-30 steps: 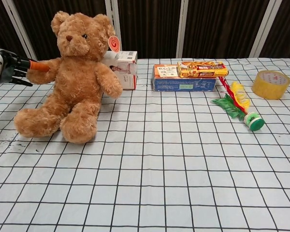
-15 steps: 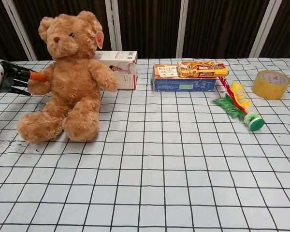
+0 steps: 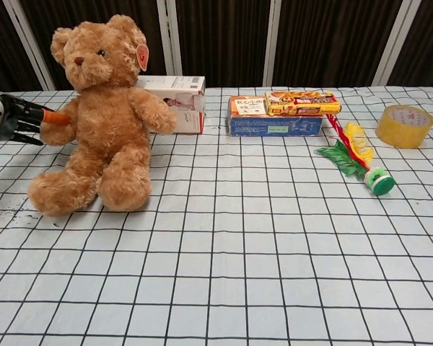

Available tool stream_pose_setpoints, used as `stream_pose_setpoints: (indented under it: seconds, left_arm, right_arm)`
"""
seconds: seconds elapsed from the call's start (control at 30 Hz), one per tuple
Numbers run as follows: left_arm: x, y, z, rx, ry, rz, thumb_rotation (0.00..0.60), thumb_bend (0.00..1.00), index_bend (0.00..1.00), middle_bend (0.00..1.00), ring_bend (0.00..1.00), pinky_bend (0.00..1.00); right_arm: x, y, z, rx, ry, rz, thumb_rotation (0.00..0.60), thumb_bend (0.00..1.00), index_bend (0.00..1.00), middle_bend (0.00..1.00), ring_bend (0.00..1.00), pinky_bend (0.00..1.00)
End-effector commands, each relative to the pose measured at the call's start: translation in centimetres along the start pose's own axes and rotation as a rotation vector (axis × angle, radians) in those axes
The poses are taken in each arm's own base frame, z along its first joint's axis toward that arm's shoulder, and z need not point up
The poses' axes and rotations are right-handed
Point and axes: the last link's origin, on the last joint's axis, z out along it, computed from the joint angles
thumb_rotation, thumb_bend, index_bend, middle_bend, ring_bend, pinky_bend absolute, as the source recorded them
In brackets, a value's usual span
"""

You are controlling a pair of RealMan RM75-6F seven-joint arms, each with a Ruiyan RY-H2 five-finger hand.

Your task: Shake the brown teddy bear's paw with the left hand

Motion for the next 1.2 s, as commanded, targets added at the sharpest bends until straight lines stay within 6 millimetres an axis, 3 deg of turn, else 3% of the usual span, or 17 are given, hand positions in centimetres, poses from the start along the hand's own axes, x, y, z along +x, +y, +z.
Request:
stream_pose_setpoints:
  seconds: [0.03,0.27,0.4,0.53,0.63,0.73,0.9,1.03,1.2]
  left_arm:
    - [0.1,0.5,-0.1,-0.012,0.000,-0.007,0.600,0.49,0.48,0.50,0.07,0.12]
    - [0.0,1.5,-0.6,-0.041,-0.008,0.000,0.600,0.48,0.46,0.48,0.07,0.12]
    - [-0.1,1.1,-0.6,-0.027,-0.021,-0.003,0.600,0.44,0.29,0.35,0.03,0.11]
    - [-0.2,0.7,-0.9,-0.018,-0.075,-0.002,0.600,0.32,0.08,0.17,0.00,0.08]
    - [0.1,0.7,-1.1,-0.039,-0.096,0.037,0.600,0.27,0.01,0.11,0.00,0.06]
    - [0.9,0.8,-1.7,-0.065,-0.115,0.054,0.600,0.25,0.00,0.10,0.00,0.05]
    - [3.9,1.2,-3.9,-0.118,-0.127,0.050,0.600,0.23,0.00,0.10,0.00,0.05]
    - [8.0,0.6,-6.7,-0.153,-0.079,0.083,0.600,0.23,0.00,0.10,0.00,0.05]
    - [13.1,-1.3,-11.1,-0.157,-0.014,0.295,0.600,0.23,0.00,0.09,0.00,0.01]
  right_arm:
    - [0.0,0.0,0.0,0.000,-0.001,0.002,0.600,0.37,0.09,0.12,0.24,0.06]
    - [-0.1,-0.1,0.0,0.003,-0.005,-0.001,0.600,0.37,0.08,0.12,0.24,0.06]
    - [0.0,-0.1,0.0,0.003,-0.002,-0.001,0.600,0.37,0.09,0.12,0.24,0.06]
    - [0.0,-0.1,-0.1,0.000,0.001,0.003,0.600,0.37,0.09,0.12,0.24,0.06]
    - [0.0,-0.1,-0.1,0.001,-0.002,0.002,0.600,0.37,0.08,0.12,0.24,0.06]
    - [-0.1,-0.1,0.0,0.003,-0.004,0.000,0.600,0.37,0.09,0.12,0.24,0.06]
    - [-0.1,0.1,0.0,-0.002,-0.006,0.004,0.600,0.37,0.09,0.12,0.24,0.06]
    - [0.0,0.2,0.0,-0.005,0.000,0.009,0.600,0.37,0.09,0.12,0.24,0.06]
    - [0.1,0.0,-0.1,-0.001,0.004,0.012,0.600,0.37,0.09,0.12,0.24,0.06]
